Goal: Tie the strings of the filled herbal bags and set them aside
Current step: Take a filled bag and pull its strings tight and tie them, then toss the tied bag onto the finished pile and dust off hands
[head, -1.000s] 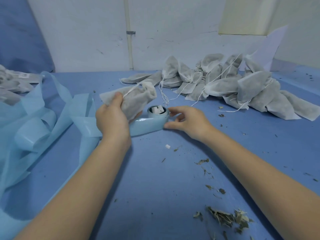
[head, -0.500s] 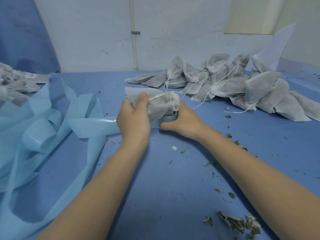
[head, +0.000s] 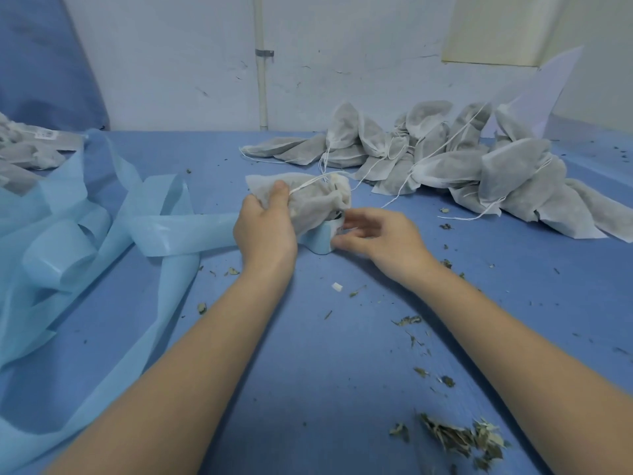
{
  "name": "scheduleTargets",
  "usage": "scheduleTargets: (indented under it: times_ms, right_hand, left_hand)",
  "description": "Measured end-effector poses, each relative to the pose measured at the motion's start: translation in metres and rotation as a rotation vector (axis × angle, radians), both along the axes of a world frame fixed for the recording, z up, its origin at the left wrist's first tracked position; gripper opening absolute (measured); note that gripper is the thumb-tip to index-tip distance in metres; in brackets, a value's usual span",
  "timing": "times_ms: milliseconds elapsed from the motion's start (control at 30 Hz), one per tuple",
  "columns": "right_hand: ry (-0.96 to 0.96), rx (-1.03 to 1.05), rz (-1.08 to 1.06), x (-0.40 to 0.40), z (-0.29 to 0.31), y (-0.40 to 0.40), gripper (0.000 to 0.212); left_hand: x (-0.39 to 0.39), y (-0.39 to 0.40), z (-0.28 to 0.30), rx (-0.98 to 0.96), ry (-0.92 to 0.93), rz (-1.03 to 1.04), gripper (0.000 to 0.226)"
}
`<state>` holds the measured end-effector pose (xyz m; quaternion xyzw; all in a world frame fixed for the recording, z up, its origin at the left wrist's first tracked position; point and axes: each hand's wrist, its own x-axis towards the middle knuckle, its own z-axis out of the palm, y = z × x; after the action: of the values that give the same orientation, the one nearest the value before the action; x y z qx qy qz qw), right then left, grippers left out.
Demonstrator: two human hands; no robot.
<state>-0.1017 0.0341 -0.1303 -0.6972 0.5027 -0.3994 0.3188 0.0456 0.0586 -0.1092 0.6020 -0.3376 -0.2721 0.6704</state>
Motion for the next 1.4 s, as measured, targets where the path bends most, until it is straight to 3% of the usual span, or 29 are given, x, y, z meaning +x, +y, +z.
scheduleTargets:
  times_ms: [567, 800, 1167, 1400]
  right_hand:
    - [-0.022, -0.093, -0.131, 0.002, 0.004, 0.0, 0.022]
    - [0.106, -0.177, -0.191, 0.01, 0.001, 0.007, 0.024]
    - [0.289, -0.059, 0.085, 0.006, 0.019, 0.031, 0.025]
    - [0.131, -0.368, 0.043, -0.004, 0.053, 0.043, 0.021]
  left_hand:
    - [0.001, 0.001, -0.005, -0.019, -0.035, -0.003, 0.03]
    - [-0.004, 0.002, -0.007, -0.029, -0.037, -0.011, 0.029]
    - [-0.004, 0.006, -0.007, -0.084, -0.036, -0.019, 0.029]
    - [-0.005, 0.014, -0.002, -0.207, -0.093, -0.119, 0.02]
